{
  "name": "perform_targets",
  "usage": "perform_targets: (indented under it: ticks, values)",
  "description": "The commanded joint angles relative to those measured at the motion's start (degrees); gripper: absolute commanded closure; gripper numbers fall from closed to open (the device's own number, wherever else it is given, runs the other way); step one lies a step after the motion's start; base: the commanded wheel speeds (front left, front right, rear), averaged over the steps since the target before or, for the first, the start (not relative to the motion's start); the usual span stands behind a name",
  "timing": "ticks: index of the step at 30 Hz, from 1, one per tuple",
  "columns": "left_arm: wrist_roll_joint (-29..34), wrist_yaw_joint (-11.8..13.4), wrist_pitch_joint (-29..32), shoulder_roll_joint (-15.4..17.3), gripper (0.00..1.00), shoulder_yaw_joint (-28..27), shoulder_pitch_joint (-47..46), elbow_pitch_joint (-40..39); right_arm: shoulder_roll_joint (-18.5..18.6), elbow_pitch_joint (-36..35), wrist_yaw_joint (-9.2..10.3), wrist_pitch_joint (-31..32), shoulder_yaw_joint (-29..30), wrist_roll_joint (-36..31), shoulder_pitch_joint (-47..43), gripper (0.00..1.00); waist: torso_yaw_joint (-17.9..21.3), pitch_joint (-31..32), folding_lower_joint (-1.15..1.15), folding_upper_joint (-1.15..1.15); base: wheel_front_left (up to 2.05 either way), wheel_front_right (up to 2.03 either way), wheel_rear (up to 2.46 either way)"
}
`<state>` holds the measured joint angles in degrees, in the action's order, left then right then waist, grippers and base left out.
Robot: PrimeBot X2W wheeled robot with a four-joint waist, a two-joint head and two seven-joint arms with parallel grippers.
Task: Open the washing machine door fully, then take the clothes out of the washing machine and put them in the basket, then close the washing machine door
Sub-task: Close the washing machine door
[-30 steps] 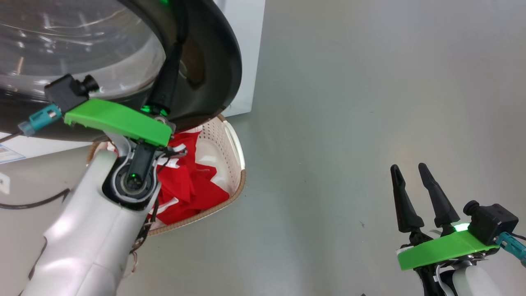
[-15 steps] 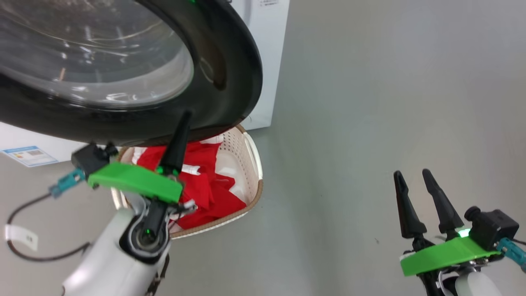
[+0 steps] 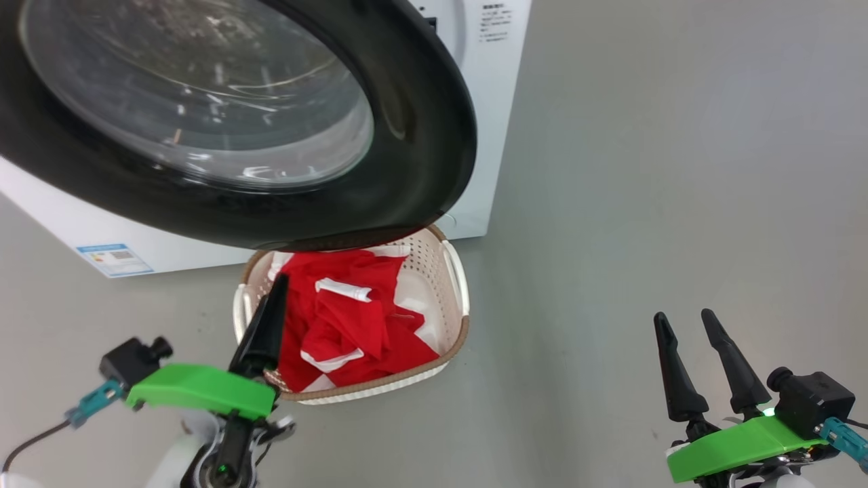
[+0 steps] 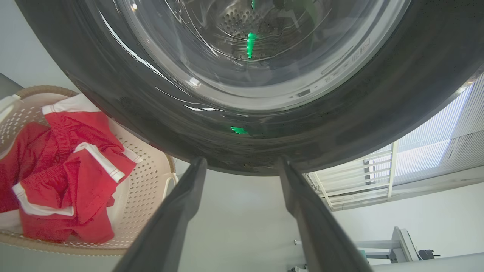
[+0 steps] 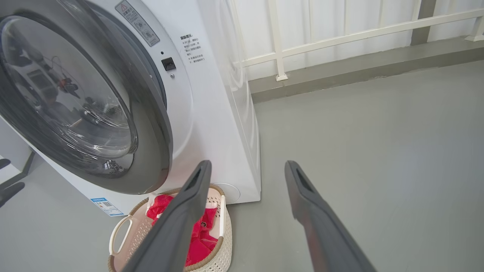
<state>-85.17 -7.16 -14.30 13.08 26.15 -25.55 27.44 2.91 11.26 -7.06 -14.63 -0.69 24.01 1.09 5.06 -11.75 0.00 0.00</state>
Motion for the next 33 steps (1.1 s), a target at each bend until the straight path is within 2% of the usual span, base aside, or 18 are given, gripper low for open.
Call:
perform_targets:
  ticks: [1, 7, 19, 24, 33]
  values:
    - [1.3, -0.3, -0.7, 1.5, 0.0, -2.5, 0.3, -1.1, 0.7, -1.4, -0.43, -0.4, -1.0, -0.7, 0.1, 0.0, -1.0, 0.8, 0.0, 0.0, 0.0, 0.0, 0.0]
    - [8.1, -0.3, -0.7, 0.6, 0.0, -7.7, 5.2, -2.8, 1.3, -1.5, -0.43, -0.4, -0.6, -0.9, -0.9, 0.0, -2.7, 1.6, 0.0, 0.0, 0.0, 0.0, 0.0]
    - [23.7, -0.3, -0.7, -0.7, 0.0, -14.1, 13.3, -4.9, 2.2, -1.5, -0.43, -0.4, -0.1, -1.1, -2.6, 0.0, -5.5, 3.2, 0.0, 0.0, 0.0, 0.0, 0.0]
    - [35.1, -0.3, -0.7, -1.8, 0.0, -18.3, 16.6, -6.1, 2.4, -1.3, -0.43, -0.4, 0.1, -1.3, -3.8, 0.0, -6.4, 4.2, 0.0, 0.0, 0.0, 0.0, 0.0]
    - [52.1, -0.3, -0.7, -5.2, 0.0, -24.2, 19.5, -9.0, 2.4, -1.4, -0.43, -0.4, 0.3, -1.5, -4.6, 0.0, -7.4, 4.9, 0.0, 0.0, 0.0, 0.0, 0.0]
